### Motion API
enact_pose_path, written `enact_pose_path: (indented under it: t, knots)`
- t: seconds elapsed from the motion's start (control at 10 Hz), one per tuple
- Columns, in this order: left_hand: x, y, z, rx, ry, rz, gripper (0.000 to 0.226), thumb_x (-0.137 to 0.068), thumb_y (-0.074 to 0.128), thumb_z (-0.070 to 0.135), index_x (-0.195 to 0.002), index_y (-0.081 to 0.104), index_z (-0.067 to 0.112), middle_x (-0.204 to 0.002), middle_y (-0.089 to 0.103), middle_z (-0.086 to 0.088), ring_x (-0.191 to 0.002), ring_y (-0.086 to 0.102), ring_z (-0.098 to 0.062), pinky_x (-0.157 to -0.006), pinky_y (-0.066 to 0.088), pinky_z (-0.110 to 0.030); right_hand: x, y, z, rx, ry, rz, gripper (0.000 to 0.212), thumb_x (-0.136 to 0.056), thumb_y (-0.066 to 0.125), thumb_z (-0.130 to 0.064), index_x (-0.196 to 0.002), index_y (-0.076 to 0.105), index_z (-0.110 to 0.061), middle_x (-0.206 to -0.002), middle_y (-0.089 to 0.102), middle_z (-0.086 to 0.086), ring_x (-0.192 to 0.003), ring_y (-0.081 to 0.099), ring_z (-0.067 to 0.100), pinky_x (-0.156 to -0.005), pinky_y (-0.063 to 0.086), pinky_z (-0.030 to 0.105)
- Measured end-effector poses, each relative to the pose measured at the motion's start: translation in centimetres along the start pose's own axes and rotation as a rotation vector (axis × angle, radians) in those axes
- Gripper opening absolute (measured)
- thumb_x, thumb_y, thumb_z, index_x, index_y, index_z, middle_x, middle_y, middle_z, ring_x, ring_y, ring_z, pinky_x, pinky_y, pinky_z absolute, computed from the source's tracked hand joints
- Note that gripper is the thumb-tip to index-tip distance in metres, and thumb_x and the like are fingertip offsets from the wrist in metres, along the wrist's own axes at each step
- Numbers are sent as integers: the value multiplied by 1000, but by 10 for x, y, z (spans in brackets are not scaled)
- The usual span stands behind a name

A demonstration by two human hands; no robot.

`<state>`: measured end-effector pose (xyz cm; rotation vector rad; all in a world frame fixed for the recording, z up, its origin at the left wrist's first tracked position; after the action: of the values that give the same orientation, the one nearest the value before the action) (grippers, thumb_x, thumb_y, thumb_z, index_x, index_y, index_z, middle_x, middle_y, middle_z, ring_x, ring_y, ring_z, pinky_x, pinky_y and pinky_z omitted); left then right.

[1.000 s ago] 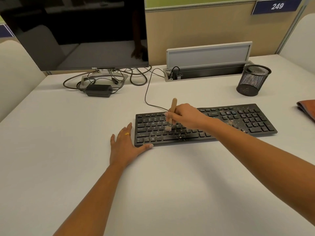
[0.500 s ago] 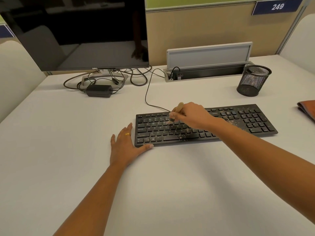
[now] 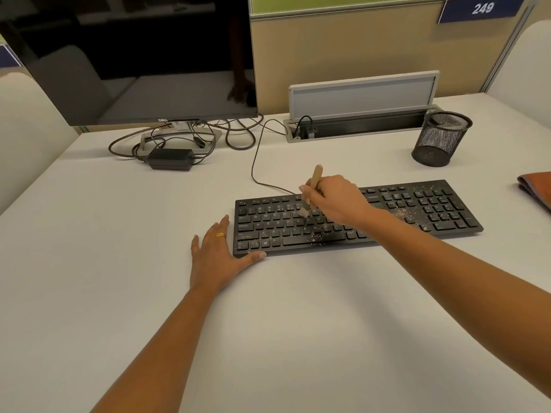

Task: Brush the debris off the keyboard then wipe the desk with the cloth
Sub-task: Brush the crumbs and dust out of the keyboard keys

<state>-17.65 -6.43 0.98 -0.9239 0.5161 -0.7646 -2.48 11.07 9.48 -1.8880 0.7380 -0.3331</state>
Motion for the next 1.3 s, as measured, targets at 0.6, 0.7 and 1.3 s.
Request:
enact_pose_path:
  t: [0.6, 0.7, 1.3]
  knots:
    - [1, 1, 0, -4, -7, -17, 121, -53, 51, 82, -152, 17, 19, -155, 29, 3, -144, 20, -11, -119, -2, -41, 5, -9, 12, 138, -32, -246, 42, -97, 38, -44, -81, 60, -12, -71, 56, -3, -69, 52, 16, -58, 36, 27]
    - [1, 1, 1, -5, -9, -19, 122, -53, 51, 81, -152, 17, 19, -155, 29, 2, -144, 20, -11, -119, -2, -41, 0, -14, 11, 169, -21, -154, 39, -97, 39, -43, -83, 60, -13, -63, 47, -7, -61, 47, 12, -52, 31, 23]
    - [0, 1, 0, -6, -3, -12, 123, -51, 50, 82, -151, 18, 19, -154, 30, 2, -144, 21, -12, -119, -1, -41, 8, -1, 13, 2, 64, -36, 47, -99, 38, -39, -87, 68, -6, -84, 70, 8, -73, 61, 22, -67, 47, 31]
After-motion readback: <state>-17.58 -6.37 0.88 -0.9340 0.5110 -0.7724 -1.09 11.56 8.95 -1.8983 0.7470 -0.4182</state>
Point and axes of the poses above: each hand's wrist, its own x-axis away from the middle knuckle, its own y-axis out of the palm, z = x × y, the point moved 6 cm from there along -x, towards the middle knuckle
